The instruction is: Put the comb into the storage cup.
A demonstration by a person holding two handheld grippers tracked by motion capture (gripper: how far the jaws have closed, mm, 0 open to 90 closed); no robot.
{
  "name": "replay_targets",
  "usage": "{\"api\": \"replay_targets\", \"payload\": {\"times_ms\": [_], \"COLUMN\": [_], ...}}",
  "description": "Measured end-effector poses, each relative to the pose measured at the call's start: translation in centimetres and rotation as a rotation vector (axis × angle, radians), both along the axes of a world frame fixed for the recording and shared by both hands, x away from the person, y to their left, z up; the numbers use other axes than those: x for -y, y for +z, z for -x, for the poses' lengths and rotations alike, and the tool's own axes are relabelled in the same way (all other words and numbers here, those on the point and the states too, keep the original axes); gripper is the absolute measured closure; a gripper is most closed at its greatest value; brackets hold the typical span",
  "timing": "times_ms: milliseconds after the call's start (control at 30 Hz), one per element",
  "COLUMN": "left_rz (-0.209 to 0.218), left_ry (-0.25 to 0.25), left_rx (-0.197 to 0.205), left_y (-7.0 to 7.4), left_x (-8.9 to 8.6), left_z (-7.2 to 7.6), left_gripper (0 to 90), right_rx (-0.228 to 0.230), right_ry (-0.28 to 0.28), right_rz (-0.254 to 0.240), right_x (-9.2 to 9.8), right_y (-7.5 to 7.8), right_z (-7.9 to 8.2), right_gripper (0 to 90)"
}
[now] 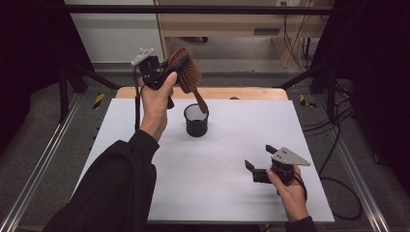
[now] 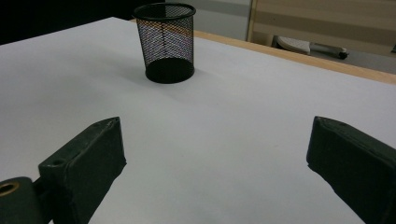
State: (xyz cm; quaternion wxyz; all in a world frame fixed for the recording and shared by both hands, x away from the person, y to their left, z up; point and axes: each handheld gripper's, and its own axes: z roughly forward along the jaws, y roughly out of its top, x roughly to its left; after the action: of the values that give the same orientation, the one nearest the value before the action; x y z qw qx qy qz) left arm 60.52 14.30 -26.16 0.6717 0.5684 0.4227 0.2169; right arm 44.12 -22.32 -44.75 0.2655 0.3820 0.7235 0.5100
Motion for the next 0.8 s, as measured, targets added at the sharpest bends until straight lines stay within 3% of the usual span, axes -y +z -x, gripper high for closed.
{"api": "replay_targets", "payload": {"times_ms": [233, 400, 533, 667, 800], "left_rz": [-0.014, -0.047, -0.044, -0.074, -0.071], "left_ry": [0.019, 0.029, 0.03, 0.035, 0.03], "left_rx": [-0.007, -0.01, -0.021, -0.021, -0.022], "left_y": [-0.7, -1.4, -2.0, -2.3, -2.5], "left_x": [-0.1, -0.2, -0.3, -0.2, -0.1], "left_z": [-0.3, -0.6, -0.8, -0.9, -0.9], "left_gripper": [51.2, 51.2, 51.2, 51.1, 51.1], "right_rx": [-0.003, -0.004, -0.005, -0.005, -0.007], "right_ry": [0.003, 0.008, 0.011, 0.01, 0.009], "right_rz": [0.0, 0.001, 0.002, 0.003, 0.0], "right_x": [0.0, -0.1, -0.1, -0.1, 0.0], "right_y": [0.0, 0.0, 0.0, 0.0, 0.0], "right_z": [0.0, 0.0, 0.0, 0.0, 0.0], "right_gripper": [4.5, 4.5, 4.4, 4.5, 4.5]}}
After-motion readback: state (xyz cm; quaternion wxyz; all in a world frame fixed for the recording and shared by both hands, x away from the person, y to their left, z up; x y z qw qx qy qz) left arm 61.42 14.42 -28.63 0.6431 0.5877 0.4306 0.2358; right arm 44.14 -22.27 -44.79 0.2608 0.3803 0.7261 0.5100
